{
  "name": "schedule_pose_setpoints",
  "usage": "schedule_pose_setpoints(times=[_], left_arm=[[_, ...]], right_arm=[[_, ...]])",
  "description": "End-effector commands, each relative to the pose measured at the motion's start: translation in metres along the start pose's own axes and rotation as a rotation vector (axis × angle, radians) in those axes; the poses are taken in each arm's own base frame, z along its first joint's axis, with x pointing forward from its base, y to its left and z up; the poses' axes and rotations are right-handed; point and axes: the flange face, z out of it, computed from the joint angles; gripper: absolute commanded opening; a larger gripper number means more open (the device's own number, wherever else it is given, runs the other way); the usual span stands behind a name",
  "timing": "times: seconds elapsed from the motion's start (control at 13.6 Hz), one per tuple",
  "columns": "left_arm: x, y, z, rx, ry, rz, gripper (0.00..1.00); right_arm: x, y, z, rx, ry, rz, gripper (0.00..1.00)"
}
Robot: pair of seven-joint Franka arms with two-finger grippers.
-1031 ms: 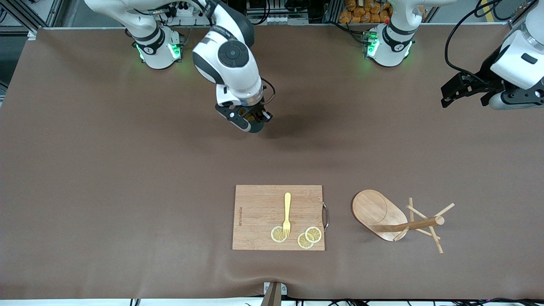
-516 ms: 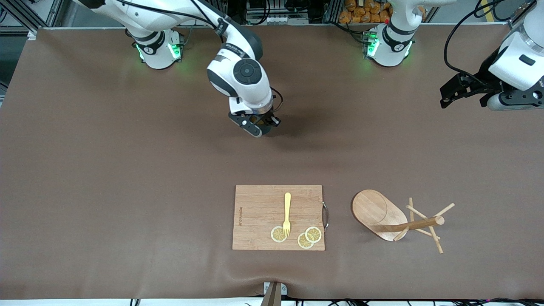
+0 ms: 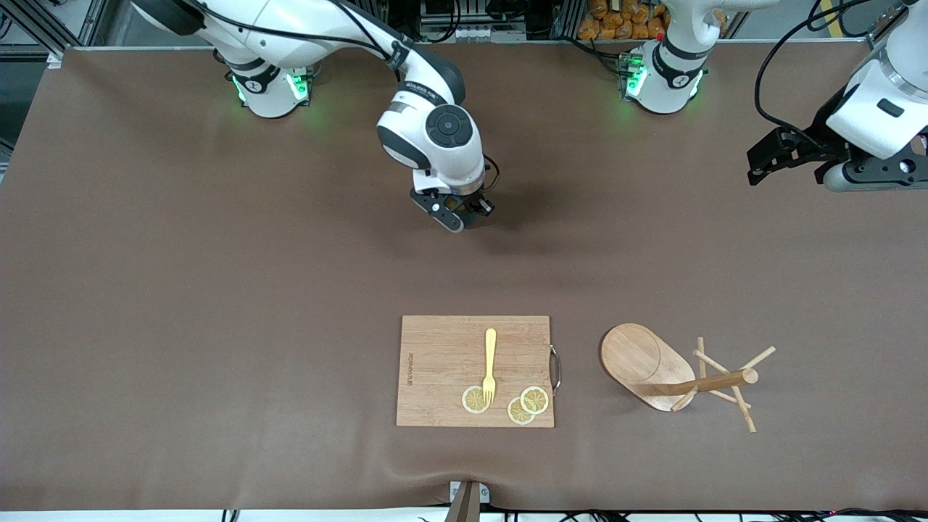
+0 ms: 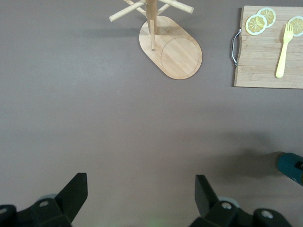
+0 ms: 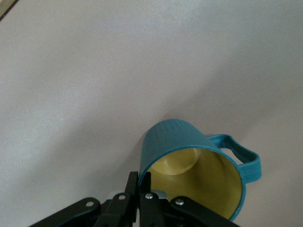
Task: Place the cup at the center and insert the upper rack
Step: 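Carry the mug to the table center and lower it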
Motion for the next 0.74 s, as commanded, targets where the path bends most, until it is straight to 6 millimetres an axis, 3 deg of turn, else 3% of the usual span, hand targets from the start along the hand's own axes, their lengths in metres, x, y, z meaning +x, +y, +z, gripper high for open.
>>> schedule_pose_setpoints(times=[0.0, 0.15, 0.22, 0.29, 0.37, 0.44, 0.52, 0.66], left_arm=[[-0.0020, -0.0002, 0.0011, 0.013, 0.004, 0.023, 1.00], [-0.0021, -0.0002, 0.0019, 0.013, 0.001, 0.023, 1.00], [-0.0021, -0.0002, 0.0019, 0.013, 0.001, 0.023, 1.00], [-0.0020, -0.0002, 0.0011, 0.013, 0.004, 0.023, 1.00], [-0.0015, -0.0001, 0.0026, 0.013, 0.001, 0.023, 1.00], [-0.0015, -0.0001, 0.0019, 0.013, 0.003, 0.023, 1.00], [-0.0010, -0.0001, 0.0020, 0.013, 0.003, 0.023, 1.00], [-0.0018, 0.0048, -0.0009, 0.011, 0.009, 0.012, 1.00]], right_arm=[[-0.0007, -0.0098, 0.0026, 0.008, 0.021, 0.018, 0.03], [0.0002, -0.0102, 0.0072, 0.010, 0.025, 0.020, 0.10], [0.0016, -0.0106, 0.0106, 0.011, 0.026, 0.022, 0.19], [0.0017, -0.0105, 0.0116, 0.010, 0.025, 0.022, 0.47], [0.0024, -0.0107, 0.0119, 0.014, 0.025, 0.023, 0.63], [0.0023, -0.0114, 0.0114, 0.020, 0.025, 0.023, 0.86], [0.0014, -0.0115, 0.0114, 0.023, 0.029, 0.032, 1.00], [0.0022, -0.0123, 0.0080, 0.034, 0.057, 0.046, 1.00]])
